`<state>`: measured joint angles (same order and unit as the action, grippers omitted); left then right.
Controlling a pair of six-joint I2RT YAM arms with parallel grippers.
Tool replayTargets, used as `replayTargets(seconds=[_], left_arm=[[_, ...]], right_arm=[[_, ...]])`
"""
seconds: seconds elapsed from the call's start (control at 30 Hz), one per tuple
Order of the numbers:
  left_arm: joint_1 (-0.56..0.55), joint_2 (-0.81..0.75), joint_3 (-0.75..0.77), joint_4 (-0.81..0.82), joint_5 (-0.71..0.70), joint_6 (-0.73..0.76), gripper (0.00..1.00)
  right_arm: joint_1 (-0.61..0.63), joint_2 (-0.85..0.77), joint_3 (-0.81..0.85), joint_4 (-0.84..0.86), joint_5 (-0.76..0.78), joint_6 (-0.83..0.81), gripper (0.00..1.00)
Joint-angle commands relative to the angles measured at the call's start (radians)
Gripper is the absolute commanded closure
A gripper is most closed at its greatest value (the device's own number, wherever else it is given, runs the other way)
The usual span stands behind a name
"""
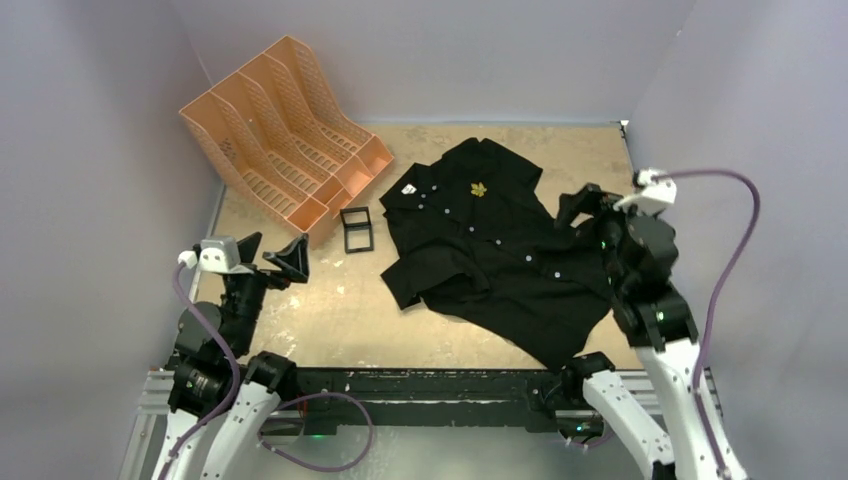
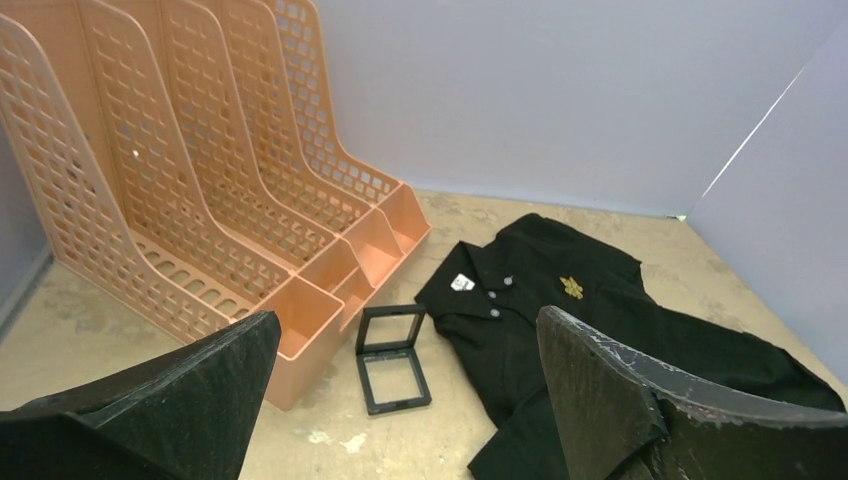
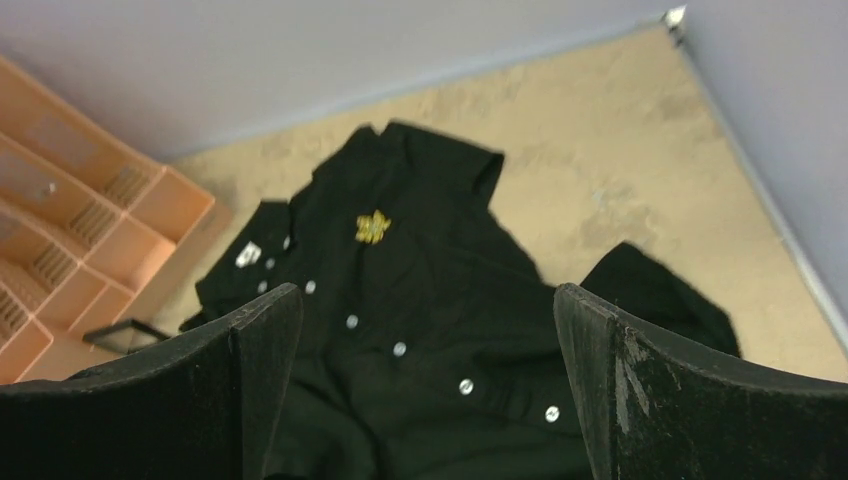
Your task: Remove the brooch from the garment
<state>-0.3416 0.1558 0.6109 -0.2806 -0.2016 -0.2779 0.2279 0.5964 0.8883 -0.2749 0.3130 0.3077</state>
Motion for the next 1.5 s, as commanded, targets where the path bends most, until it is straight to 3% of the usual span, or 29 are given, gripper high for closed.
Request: replayTargets(seconds=[0.0, 0.17, 0.23, 0.37, 0.67, 0.97, 1.23, 1.33, 1.47], left_arm=[[0.005, 0.054, 0.005, -0.016, 0.018, -0.068, 0.01], [0.006, 0.116, 0.009, -0.031, 0.034, -0.082, 0.01], [0.006, 0.142, 0.012, -0.038, 0.047, -0.082, 0.01], [0.005, 0.184, 0.013, -0.044, 0.079, -0.084, 0.01], [0.009, 0.252, 0.013, -0.054, 0.143, -0.083, 0.01], [0.041, 0.284, 0.011, -0.041, 0.194, -0.077, 0.01], [0.042, 0.276, 0.01, -0.037, 0.197, -0.073, 0.01], [0.042, 0.278, 0.009, -0.033, 0.197, -0.072, 0.01], [0.041, 0.277, 0.009, -0.031, 0.22, -0.068, 0.01]], right_arm=[[-0.004, 0.203, 0.152, -0.225, -0.157, 0.092, 0.02], [-0.003, 0.336, 0.133, -0.18, -0.316, 0.136, 0.02], [-0.004, 0.362, 0.072, -0.082, -0.449, 0.058, 0.02], [0.0, 0.484, 0.041, 0.04, -0.552, 0.0, 0.02], [0.096, 0.813, 0.116, 0.22, -0.475, -0.045, 0.05], [0.29, 1.083, 0.301, 0.127, -0.302, -0.157, 0.08], [0.306, 1.227, 0.324, 0.137, -0.288, -0.182, 0.11], [0.306, 1.282, 0.338, 0.135, -0.271, -0.193, 0.16], [0.306, 1.324, 0.348, 0.13, -0.263, -0.191, 0.31]])
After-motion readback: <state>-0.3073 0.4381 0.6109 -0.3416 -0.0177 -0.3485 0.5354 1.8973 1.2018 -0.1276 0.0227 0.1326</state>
